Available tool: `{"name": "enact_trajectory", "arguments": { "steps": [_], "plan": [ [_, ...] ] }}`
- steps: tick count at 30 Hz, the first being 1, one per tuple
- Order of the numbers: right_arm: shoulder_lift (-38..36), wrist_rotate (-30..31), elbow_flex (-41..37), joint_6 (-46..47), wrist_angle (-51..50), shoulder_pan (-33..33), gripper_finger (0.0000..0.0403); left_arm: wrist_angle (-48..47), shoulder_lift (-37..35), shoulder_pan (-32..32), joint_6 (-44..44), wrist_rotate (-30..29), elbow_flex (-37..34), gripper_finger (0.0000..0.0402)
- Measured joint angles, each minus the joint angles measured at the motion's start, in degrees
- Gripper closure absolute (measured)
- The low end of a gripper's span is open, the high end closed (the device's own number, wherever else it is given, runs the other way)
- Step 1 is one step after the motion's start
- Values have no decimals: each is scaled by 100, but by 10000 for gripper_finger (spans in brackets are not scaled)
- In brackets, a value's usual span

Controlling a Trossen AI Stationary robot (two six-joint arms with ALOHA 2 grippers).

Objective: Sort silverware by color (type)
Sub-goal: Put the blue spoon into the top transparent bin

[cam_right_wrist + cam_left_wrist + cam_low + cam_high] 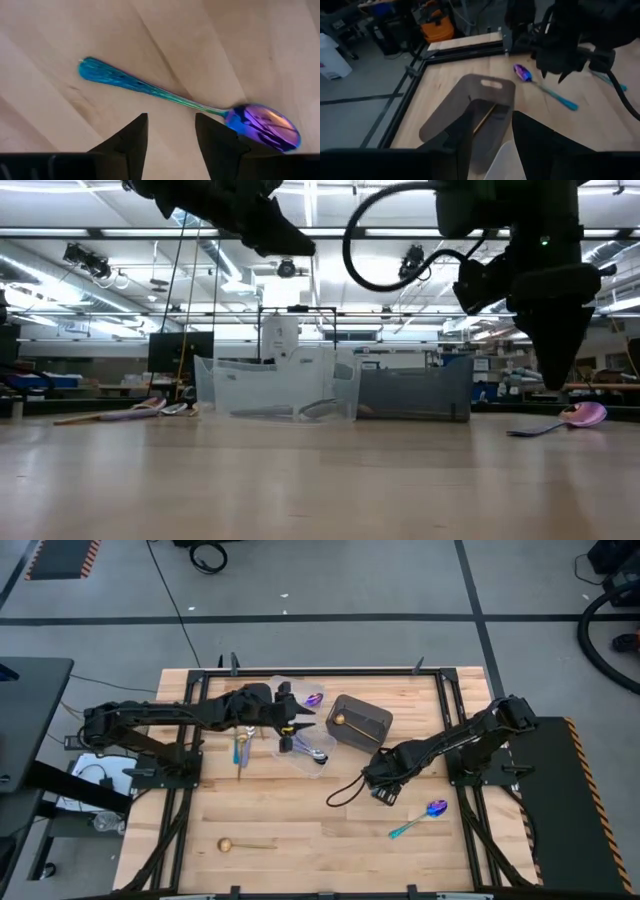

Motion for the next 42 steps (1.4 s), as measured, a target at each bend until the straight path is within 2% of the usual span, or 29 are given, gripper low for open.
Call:
{"name": "enact_trajectory", "arguments": {
  "steps": [7, 13, 20, 27, 31, 35, 42],
  "plan": [
    [-125, -104, -2, 58, -98, -121, 216, -238, -2, 360, 155, 7, -2, 260],
    [-126, -56, -110, -1779, -35, -27, 217, -343, -2, 404, 291, 9, -2, 260],
    [-116, -60, -574, -2801, -47, -253, 218, -425, -2, 406, 337, 7, -2, 260],
    [-116, -60, -716, -4124, 400, -495, 220, -654, -2, 399, 126, 4, -2, 260],
    [-116, -106, -1062, -4568, 894, -596, 235, -1042, 1, 399, -125, 5, -4, 260],
    [-127, -110, -1210, -4664, 966, -637, 259, -1404, 1, 397, -315, 4, -4, 260],
    [-149, -318, -1370, -5104, 1322, -641, 333, -1817, 3, 294, -551, -1, -4, 260]
  ]
}}
